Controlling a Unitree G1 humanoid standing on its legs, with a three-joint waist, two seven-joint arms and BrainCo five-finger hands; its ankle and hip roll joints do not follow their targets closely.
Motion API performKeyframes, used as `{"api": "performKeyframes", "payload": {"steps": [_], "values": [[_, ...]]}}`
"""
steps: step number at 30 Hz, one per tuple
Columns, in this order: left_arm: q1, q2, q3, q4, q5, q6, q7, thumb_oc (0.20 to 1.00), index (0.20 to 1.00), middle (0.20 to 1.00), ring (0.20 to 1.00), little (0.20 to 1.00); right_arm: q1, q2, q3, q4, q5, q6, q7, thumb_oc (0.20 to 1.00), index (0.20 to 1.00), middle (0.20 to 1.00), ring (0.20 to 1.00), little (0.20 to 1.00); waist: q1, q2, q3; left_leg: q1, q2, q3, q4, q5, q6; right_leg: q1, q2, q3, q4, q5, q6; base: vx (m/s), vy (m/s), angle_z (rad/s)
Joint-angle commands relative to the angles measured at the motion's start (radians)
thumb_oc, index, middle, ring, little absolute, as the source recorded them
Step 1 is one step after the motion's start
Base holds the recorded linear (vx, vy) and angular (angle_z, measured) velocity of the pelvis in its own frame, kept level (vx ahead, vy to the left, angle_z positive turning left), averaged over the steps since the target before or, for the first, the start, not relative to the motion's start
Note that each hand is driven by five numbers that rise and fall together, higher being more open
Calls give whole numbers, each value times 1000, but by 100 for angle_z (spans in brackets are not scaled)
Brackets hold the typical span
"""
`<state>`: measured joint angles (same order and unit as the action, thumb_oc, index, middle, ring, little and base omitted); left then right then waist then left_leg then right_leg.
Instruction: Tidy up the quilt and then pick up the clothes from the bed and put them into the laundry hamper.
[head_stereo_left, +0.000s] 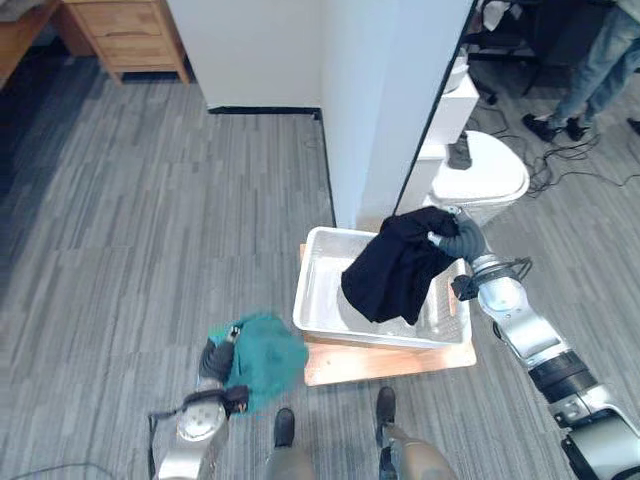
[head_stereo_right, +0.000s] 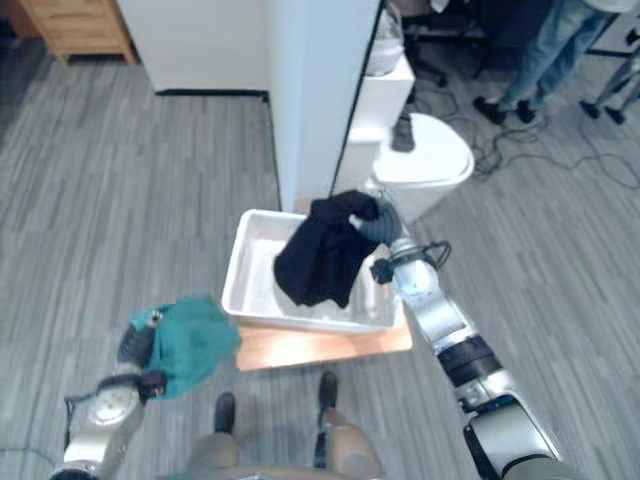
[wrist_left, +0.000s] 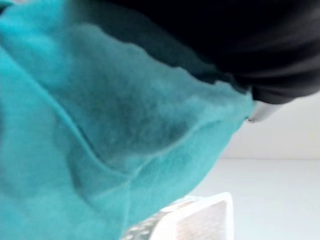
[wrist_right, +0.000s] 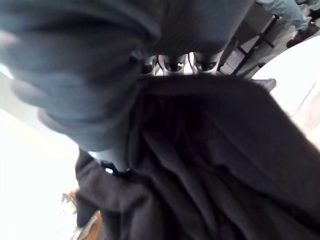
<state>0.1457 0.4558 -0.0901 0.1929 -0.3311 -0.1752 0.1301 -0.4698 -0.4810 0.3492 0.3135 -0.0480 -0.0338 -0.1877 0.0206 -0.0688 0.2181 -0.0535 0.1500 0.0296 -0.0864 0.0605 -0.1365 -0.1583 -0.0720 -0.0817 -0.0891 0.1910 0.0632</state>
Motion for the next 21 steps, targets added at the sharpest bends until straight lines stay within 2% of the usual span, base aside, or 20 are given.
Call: {"api": "performKeyframes", "payload": {"steps": [1,2,4,7,9,10,12,14,15,16,17,18,19,21], "values": [[-148,107,73,-171,76,-127,17,200,200,200,200,200,-128,-37,-2,43,-228,-14,-45,1000,1000,1000,1000,1000,2,35,30,28,-24,59,-1,-70,26,86,-54,-24,2,-202,74,29,-23,10],[-147,107,74,-174,77,-125,17,200,200,200,200,200,-128,-37,-2,42,-230,-13,-45,1000,1000,1000,1000,1000,1,35,31,28,-23,59,-1,-70,26,87,-53,-24,2,-202,74,39,-18,14],[-183,123,75,-273,62,-141,-20,200,200,200,200,200,-102,-69,-12,42,-389,-6,-79,1000,1000,1000,1000,1000,-15,55,23,34,-18,67,-1,-72,24,91,-55,-21,2,-209,75,47,-3,7],[-221,149,56,-321,70,-145,-39,200,200,200,200,200,-60,-107,-24,19,-456,-11,-85,1000,1000,1000,1000,1000,-33,62,18,45,-15,76,-1,-76,23,95,-53,-14,2,-211,77,43,-11,-4],[-256,157,20,-342,101,-140,-52,200,200,200,200,200,13,-148,-59,-54,-512,-15,-72,1000,1000,1000,1000,1000,-71,66,7,60,-9,98,-1,-84,22,94,-51,1,2,-211,82,55,2,-10],[-257,157,18,-342,101,-141,-52,200,200,200,200,200,15,-148,-61,-56,-512,-14,-71,1000,1000,1000,1000,1000,-69,67,6,60,-9,99,-1,-84,22,94,-50,2,2,-211,82,50,3,-23],[-283,146,-11,-331,115,-130,-56,200,200,200,200,200,63,-159,-104,-112,-505,-19,-64,1000,1000,1000,1000,1000,-107,68,0,68,-6,117,-1,-90,23,89,-49,18,2,-207,86,41,-3,-38],[-303,118,-48,-306,126,-114,-59,200,200,200,200,200,132,-164,-157,-192,-498,-26,-48,1000,1000,1000,1000,1000,-130,69,-8,76,-4,138,-1,-96,24,80,-47,37,2,-202,90,54,4,-39],[-334,90,-81,-271,135,-95,-52,200,200,200,200,200,160,-167,-178,-232,-497,-34,-48,1000,1000,1000,1000,1000,-165,68,-11,77,-2,156,-1,-101,26,65,-43,57,2,-196,95,32,1,-59],[-356,72,-108,-237,161,-85,-39,200,200,200,200,200,176,-169,-191,-258,-500,-37,-44,1000,1000,1000,1000,1000,-176,69,-14,75,0,174,-1,-104,26,49,-40,71,2,-190,99,27,3,-55],[-371,54,-131,-202,176,-73,-30,200,200,200,200,200,180,-169,-193,-267,-500,-39,-45,1000,1000,1000,1000,1000,-193,70,-13,79,1,186,-1,-113,28,41,-36,84,2,-190,103,-3,6,-59],[-375,53,-133,-199,177,-75,-28,200,200,200,200,200,181,-169,-194,-269,-500,-39,-44,1000,1000,1000,1000,1000,-190,69,-14,75,0,189,-1,-107,27,35,-36,87,2,-184,102,3,23,-59],[-397,9,-166,-120,161,-59,-15,200,200,200,200,200,179,-161,-188,-288,-494,-40,-47,1000,1000,1000,1000,1000,-214,70,-17,74,4,215,-1,-115,28,13,-30,108,2,-180,109,-14,20,-78],[-445,-24,-203,-20,183,-47,9,200,200,200,200,200,175,-150,-174,-296,-483,-44,-48,1000,1000,1000,1000,1000,-237,68,-17,62,4,244,-1,-109,29,-22,-23,134,2,-164,113,-19,18,-72]]}}
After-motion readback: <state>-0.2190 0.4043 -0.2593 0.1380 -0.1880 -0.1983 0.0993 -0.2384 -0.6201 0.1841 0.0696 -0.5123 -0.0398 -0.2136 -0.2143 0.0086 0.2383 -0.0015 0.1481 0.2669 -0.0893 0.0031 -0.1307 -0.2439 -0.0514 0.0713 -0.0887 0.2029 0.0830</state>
